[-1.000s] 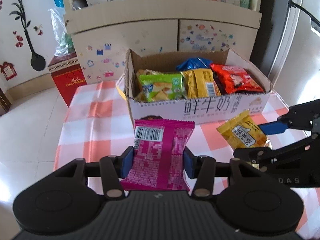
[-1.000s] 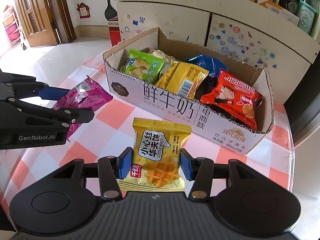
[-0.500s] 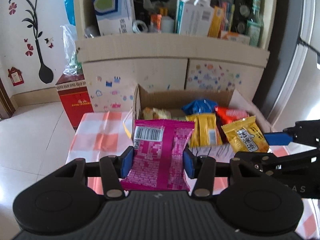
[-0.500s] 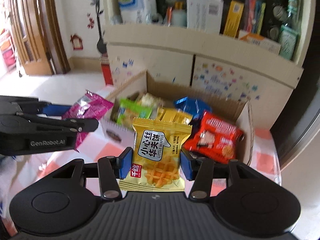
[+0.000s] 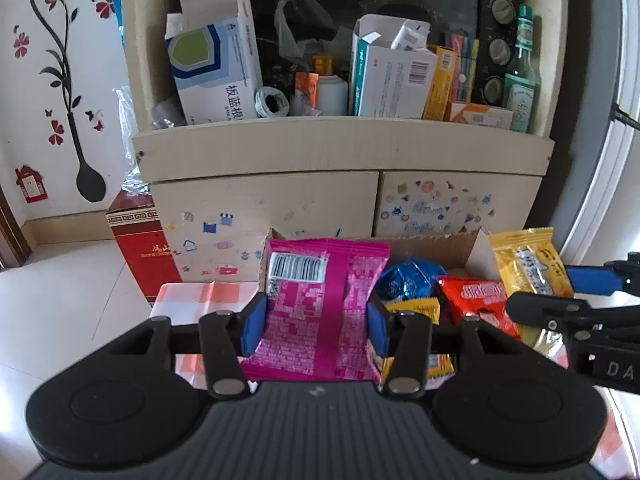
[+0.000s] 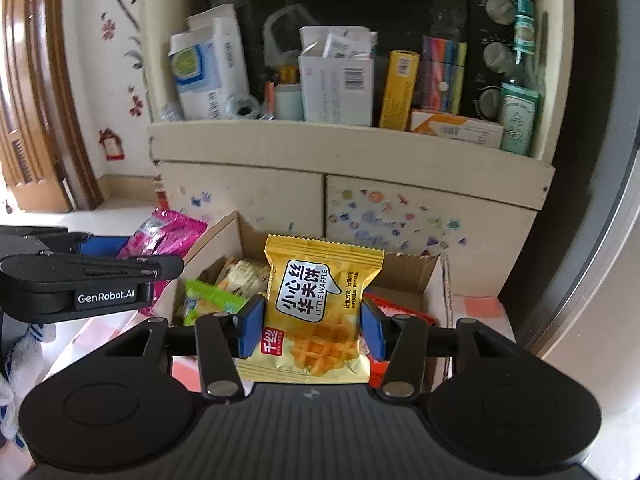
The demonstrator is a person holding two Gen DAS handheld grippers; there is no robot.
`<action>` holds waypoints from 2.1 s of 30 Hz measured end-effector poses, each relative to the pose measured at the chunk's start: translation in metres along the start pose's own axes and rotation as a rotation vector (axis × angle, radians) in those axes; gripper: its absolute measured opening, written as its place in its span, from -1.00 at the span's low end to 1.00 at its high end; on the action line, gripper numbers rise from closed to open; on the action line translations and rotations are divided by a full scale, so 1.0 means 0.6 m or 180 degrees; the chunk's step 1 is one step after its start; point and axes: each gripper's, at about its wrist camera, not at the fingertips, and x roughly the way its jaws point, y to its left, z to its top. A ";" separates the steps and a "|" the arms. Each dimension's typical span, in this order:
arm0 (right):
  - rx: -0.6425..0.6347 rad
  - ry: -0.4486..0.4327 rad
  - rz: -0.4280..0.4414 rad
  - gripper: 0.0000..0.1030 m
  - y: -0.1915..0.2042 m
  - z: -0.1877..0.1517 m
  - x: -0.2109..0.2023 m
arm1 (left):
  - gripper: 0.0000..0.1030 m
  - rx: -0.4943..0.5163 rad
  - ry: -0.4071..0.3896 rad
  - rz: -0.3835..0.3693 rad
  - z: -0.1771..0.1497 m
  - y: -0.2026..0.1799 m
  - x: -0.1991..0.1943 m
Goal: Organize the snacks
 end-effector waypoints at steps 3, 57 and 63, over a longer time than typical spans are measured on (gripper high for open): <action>0.0080 -0.0031 -0.0060 0.11 -0.008 0.007 0.013 | -0.03 -0.0019 -0.0001 0.0005 0.010 -0.003 0.016; 0.0650 0.0432 -0.0702 1.00 -0.019 -0.011 0.015 | 0.85 -0.0011 0.0429 0.0448 -0.004 -0.006 -0.020; 0.0580 0.0539 -0.0725 1.00 -0.015 -0.006 0.022 | 0.86 0.0116 0.0477 0.0474 -0.008 -0.013 -0.009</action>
